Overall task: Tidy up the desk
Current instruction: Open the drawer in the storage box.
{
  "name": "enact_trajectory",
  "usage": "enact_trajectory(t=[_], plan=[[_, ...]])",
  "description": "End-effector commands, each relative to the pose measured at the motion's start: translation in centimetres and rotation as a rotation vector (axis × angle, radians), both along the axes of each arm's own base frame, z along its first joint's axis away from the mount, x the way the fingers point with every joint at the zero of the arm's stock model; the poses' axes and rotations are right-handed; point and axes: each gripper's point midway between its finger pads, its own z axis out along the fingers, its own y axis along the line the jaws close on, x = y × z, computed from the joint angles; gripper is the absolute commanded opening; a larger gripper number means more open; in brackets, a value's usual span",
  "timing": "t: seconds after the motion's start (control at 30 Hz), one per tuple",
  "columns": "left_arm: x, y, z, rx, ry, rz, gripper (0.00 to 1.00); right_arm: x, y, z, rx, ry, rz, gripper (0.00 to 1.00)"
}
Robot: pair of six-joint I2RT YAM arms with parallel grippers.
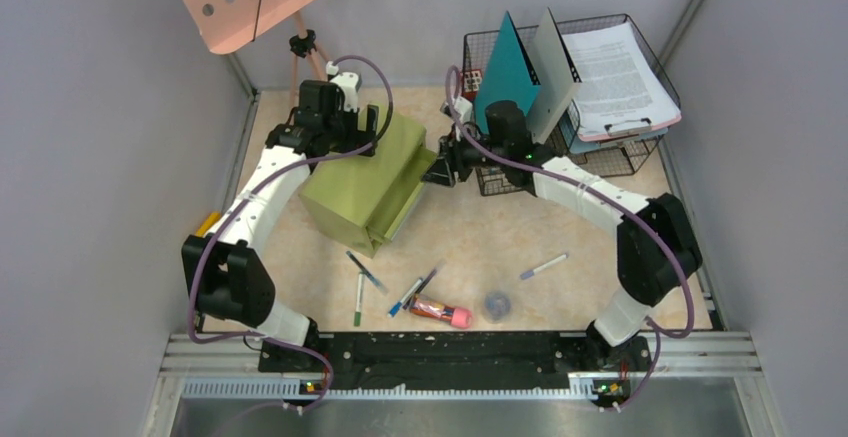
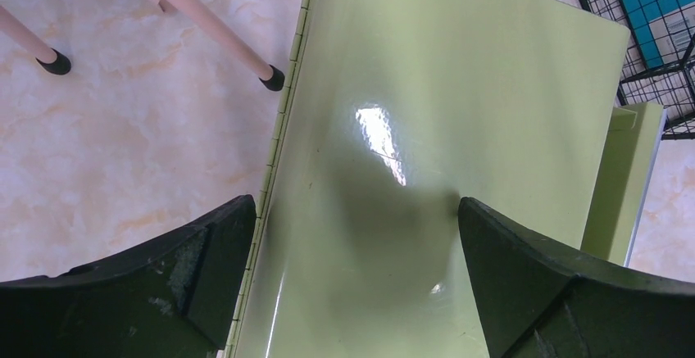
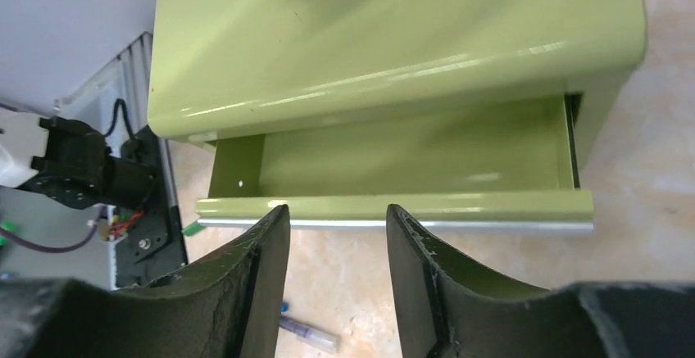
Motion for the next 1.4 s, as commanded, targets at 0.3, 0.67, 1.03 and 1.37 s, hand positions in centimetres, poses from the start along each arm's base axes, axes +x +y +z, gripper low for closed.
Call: enact_trajectory(t=[0.3,0.67,1.03,1.37], plan=[[-3.5,3.4,-4.7,0.15,0.207,0.043,0.97,1.4,3.9,-1.2,-0.248,-0.281,0.046,0.36],[-3.5,3.6,-4.7,0.15,0.205,0.043,0.97,-0.2,4.6,-4.1,-0.406,-0.342,0.072,0.36],[-3.6,4.0,-5.1,0.163,0.212,0.046,0.97,-1.4,1.9,-3.8,-0.515,-0.347,0.1,0.34],[-3.5,4.2,-4.6,0.161,0.202,0.052,0.97,-2.0,0.9,0.1,-0.466,-0.36,0.044,0.47]])
